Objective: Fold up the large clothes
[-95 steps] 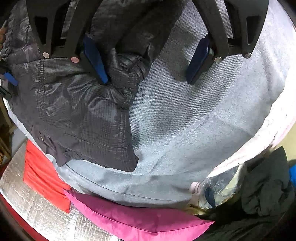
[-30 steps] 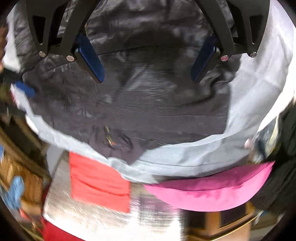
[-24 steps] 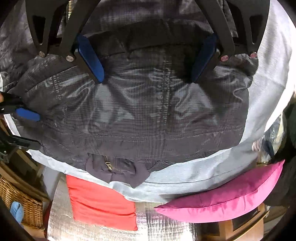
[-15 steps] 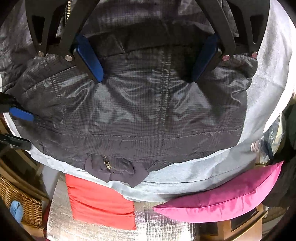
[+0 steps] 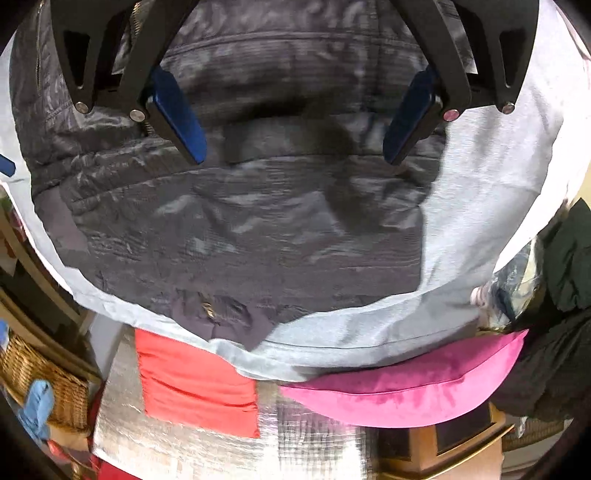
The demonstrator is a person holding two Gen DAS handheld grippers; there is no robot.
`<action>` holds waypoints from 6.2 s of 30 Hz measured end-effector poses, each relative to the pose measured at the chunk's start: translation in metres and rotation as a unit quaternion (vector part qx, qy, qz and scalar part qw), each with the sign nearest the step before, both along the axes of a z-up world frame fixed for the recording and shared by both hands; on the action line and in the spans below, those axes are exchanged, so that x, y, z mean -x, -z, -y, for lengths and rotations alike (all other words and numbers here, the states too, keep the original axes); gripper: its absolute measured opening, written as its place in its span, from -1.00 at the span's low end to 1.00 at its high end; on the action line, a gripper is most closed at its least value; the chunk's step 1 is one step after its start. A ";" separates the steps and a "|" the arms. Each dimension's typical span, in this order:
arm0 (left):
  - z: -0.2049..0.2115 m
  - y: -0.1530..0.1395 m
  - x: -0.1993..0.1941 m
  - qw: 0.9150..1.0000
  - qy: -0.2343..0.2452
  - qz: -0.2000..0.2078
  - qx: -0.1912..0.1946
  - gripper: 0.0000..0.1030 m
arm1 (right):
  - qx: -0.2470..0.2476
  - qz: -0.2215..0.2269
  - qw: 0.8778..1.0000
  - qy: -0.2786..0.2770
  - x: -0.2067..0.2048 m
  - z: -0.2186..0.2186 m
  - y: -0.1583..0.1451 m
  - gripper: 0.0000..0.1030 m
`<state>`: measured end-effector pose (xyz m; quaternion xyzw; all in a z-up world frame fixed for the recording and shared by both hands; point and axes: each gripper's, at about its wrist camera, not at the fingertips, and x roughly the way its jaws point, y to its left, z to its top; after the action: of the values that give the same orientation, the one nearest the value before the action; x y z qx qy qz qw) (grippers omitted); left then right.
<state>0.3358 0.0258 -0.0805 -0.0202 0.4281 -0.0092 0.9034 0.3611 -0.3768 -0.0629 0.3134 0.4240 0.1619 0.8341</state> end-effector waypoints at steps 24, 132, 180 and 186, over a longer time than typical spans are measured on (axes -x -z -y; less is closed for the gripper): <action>-0.108 0.034 -0.160 0.994 -0.005 -0.055 0.099 -0.75 | 0.115 -0.032 0.992 -0.052 -0.175 0.030 0.033 -0.75; -0.080 0.052 0.292 0.996 -0.038 -0.041 0.074 -0.61 | 0.085 -0.072 0.994 -0.002 0.261 0.010 0.090 -0.69; -0.109 0.010 0.311 0.985 -0.046 -0.029 0.163 -0.65 | -0.020 -0.038 0.999 -0.032 0.281 0.040 0.048 -0.73; -0.109 -0.008 0.318 0.985 -0.033 -0.001 0.170 -0.65 | -0.058 -0.035 0.997 -0.023 0.286 0.044 0.052 -0.73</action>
<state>0.0178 0.1350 -0.0725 -0.1875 0.4206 -0.0520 0.8861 0.0749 -0.4210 -0.1153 0.3567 0.4498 0.1942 0.7954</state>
